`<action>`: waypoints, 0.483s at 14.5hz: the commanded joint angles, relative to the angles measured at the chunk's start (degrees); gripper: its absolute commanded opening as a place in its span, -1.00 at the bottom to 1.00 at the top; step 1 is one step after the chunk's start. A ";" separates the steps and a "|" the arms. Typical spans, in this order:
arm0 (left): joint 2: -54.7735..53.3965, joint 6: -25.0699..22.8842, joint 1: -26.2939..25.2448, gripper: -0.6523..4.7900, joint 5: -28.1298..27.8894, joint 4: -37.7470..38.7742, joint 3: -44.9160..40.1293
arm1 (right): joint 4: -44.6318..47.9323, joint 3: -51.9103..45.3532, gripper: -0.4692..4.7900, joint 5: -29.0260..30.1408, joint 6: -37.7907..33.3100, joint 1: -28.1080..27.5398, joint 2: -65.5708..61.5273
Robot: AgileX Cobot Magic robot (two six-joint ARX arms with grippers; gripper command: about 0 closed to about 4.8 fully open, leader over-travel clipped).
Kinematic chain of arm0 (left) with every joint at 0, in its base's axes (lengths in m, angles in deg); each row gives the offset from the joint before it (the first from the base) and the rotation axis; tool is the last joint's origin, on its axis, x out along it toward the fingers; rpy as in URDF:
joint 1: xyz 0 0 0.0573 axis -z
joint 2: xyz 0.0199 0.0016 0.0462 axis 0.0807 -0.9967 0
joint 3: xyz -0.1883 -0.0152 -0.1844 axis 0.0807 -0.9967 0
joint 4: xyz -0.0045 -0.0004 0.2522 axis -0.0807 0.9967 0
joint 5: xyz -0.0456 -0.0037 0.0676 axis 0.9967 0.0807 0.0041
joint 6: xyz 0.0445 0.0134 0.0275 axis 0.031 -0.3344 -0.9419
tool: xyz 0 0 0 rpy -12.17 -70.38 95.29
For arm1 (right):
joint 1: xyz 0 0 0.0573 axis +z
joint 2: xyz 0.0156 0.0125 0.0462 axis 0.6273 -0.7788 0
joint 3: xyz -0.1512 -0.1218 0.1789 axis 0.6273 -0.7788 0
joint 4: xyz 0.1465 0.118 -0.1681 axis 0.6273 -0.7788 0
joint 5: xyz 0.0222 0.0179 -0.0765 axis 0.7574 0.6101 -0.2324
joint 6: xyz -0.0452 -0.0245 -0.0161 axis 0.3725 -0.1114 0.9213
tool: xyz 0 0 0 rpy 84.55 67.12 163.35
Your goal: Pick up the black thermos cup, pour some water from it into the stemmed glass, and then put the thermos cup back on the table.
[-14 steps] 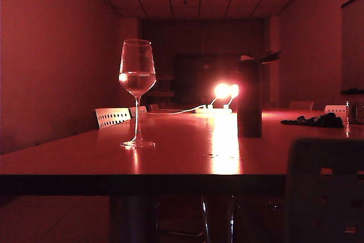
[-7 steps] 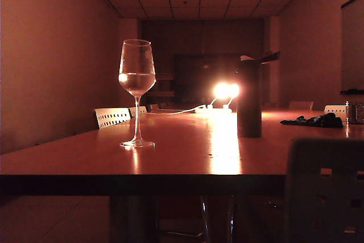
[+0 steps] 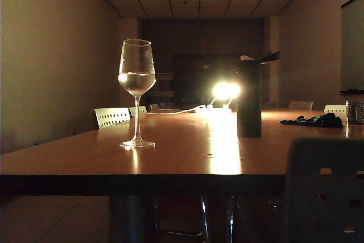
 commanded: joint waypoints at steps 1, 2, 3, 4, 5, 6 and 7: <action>-7.82 -0.11 6.78 1.00 -1.92 -3.74 2.60 | 10.08 0.09 0.63 0.35 -0.50 2.14 -10.25; -10.19 -0.31 9.18 1.00 -1.90 -5.01 2.60 | 13.57 0.09 0.63 0.33 -0.46 3.39 -14.23; -12.85 -1.01 11.58 1.00 -1.92 -6.36 2.60 | 16.96 0.09 0.63 0.33 -0.46 4.37 -18.58; -16.70 -4.79 14.03 1.00 -1.92 -8.11 2.60 | 22.49 0.11 0.63 0.31 -0.46 5.46 -25.55; -18.62 -6.29 14.93 1.00 -2.45 -8.79 2.60 | 25.81 0.11 0.63 0.13 -0.46 6.27 -29.81; -20.13 -6.49 15.74 1.00 -3.93 -9.07 2.60 | 29.09 0.11 0.63 0.15 -0.46 6.34 -33.90; -21.55 -6.49 15.96 1.00 -5.07 -9.35 2.60 | 32.83 0.11 0.63 0.20 -0.46 6.38 -37.94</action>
